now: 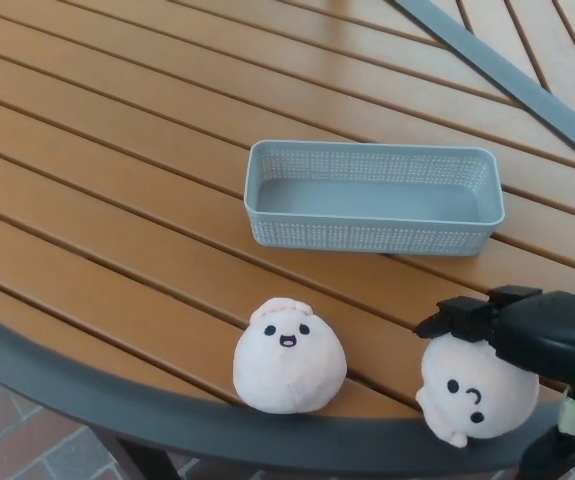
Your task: The robot walks towards a desk kept outside and uses its right hand to pick up two emotional support dumplings one after the other and puts it in a container kept in front of it on the desk
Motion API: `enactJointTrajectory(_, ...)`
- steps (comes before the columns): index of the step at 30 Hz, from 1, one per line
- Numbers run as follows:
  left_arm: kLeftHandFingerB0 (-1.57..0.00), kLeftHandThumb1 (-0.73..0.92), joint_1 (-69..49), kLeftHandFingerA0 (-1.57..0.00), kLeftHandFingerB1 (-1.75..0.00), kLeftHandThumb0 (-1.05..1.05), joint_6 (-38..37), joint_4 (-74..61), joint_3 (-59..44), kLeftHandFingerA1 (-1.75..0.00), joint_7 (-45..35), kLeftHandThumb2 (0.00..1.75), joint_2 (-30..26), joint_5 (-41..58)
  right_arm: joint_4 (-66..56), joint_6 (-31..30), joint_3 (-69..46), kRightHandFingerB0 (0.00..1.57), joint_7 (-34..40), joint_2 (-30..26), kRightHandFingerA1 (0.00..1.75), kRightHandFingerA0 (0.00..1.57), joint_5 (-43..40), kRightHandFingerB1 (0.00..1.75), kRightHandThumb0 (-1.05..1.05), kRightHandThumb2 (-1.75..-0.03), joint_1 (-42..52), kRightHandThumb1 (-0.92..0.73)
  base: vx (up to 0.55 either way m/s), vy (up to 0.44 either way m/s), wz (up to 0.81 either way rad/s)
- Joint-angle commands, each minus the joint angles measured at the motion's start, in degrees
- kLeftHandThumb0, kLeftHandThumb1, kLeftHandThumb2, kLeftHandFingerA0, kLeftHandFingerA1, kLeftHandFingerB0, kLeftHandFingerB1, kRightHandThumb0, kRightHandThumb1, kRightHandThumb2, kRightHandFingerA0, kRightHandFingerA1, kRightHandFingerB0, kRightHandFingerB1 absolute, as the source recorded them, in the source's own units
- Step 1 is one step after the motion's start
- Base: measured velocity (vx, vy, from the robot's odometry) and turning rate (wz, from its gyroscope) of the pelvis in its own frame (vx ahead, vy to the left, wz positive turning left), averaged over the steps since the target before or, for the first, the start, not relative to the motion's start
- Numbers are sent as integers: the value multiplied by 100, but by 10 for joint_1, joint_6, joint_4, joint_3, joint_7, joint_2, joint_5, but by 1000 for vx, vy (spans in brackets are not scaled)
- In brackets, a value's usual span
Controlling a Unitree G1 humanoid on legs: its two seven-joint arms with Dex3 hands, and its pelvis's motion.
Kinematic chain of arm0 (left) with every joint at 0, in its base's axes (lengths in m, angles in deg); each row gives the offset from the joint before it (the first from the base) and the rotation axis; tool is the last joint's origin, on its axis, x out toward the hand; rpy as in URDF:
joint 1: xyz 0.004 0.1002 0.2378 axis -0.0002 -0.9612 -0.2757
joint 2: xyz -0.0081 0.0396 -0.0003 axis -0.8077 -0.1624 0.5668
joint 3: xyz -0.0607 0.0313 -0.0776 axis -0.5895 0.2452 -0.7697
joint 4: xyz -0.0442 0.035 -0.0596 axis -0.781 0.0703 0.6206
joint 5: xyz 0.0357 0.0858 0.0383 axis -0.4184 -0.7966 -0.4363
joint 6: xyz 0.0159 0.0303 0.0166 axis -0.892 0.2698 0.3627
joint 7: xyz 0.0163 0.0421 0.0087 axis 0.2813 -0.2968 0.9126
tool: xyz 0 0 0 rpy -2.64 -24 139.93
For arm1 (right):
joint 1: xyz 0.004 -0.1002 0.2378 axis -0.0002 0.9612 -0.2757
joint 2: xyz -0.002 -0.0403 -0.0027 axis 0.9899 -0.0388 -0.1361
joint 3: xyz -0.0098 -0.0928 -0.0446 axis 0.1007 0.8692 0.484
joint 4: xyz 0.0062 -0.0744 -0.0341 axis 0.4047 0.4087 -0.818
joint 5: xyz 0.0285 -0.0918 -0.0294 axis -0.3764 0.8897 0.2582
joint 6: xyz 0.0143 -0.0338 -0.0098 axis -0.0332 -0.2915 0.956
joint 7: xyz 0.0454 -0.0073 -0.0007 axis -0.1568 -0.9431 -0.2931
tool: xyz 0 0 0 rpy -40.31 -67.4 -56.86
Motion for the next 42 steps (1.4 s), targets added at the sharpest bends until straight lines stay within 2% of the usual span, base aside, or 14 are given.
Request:
enactJointTrajectory(1, -81, 53, 2, -83, -53, -31, -16, 4, -3, -67, 5, 56, -9, 7, 15, 49, -4, 0, 52, 15, 71, 4, 34, 63, -69, -110, 14, -42, 0, 0, 0)
enactJointTrajectory(3, -81, 53, 2, -83, -53, -31, -15, 6, -3, -67, 4, 56, -9, 7, 25, 62, -7, 0, 70, 23, 71, 4, 34, 63, -69, -110, 17, -42, 0, 0, 0)
enactJointTrajectory(4, -75, 53, 4, -83, -51, -28, -14, 6, -5, -65, 6, 56, -8, 9, 40, 82, -12, 51, 101, 35, 105, 50, 32, 96, -92, -103, 21, -70, 0, 0, 0)
enactJointTrajectory(5, -75, 53, 6, -83, -51, -28, -13, 6, -7, -65, 7, 56, -7, 11, 57, 105, -18, 51, 135, 48, 105, 50, 31, 96, -92, -103, 26, -70, 0, 0, 0)
enactJointTrajectory(6, -76, 54, 6, -83, -52, -29, -13, 4, -8, -65, 6, 56, -6, 12, 69, 119, -19, 96, 156, 54, 104, 85, 36, 105, -98, -140, 27, -56, 0, 0, 0)
enactJointTrajectory(9, -77, 53, 6, -83, -52, -31, -13, 2, -8, -63, 4, 56, -6, 12, 92, 137, -10, 115, 216, 63, 138, 146, 83, 116, -90, -145, 24, -66, 0, 0, 0)
enactJointTrajectory(11, -77, 53, 7, -83, -52, -31, -12, 2, -8, -63, 4, 56, -6, 11, 98, 142, -6, 115, 237, 66, 138, 146, 101, 116, -90, -145, 23, -66, 0, 0, 0)
enactJointTrajectory(12, -78, 55, 8, -83, -53, -31, -14, 1, -5, -66, 6, 56, -5, 8, 99, 138, 0, 157, 247, 64, 143, 150, 120, 144, -45, -125, 20, -47, 0, 0, 0)
enactJointTrajectory(16, -80, 53, 9, -83, -53, -31, -17, -2, -3, -66, 7, 56, -3, 6, 104, 135, 6, 127, 271, 64, 163, 156, 148, 154, -100, -144, 15, -72, 0, 0, 0)
enactJointTrajectory(23, -83, 53, 11, -85, -53, -36, -20, 0, 6, -66, 10, 56, -7, -4, 144, 156, 19, 157, 381, 67, 169, 153, 210, 172, -82, -155, -3, -86, 0, 0, 0)
enactJointTrajectory(25, -85, 53, 8, -86, -54, -34, -22, -6, 3, -69, 4, 56, -6, 1, 144, 166, 13, 146, 403, 64, 175, 148, 211, 175, -93, -125, -3, -69, 0, 0, 0)
enactJointTrajectory(36, -86, 53, 2, -86, -54, -36, -29, -11, 4, -68, -1, 56, -9, 2, 142, 228, -25, 116, 465, 71, 147, 125, 175, 143, -61, -155, -11, -92, 0, 0, 0)
enactJointTrajectory(37, -81, 54, 3, -85, -53, -32, -25, -9, 4, -68, 2, 56, -10, 1, 125, 242, -38, 106, 465, 74, 175, 125, 160, 175, -80, -115, -19, -92, 0, 0, 0)
enactJointTrajectory(42, -80, 54, 5, -85, -53, -32, -17, -4, 7, -68, 6, 56, -12, -1, 82, 267, -73, 105, 447, 81, 175, 124, 124, 175, -78, -114, -36, -92, 0, 0, 0)
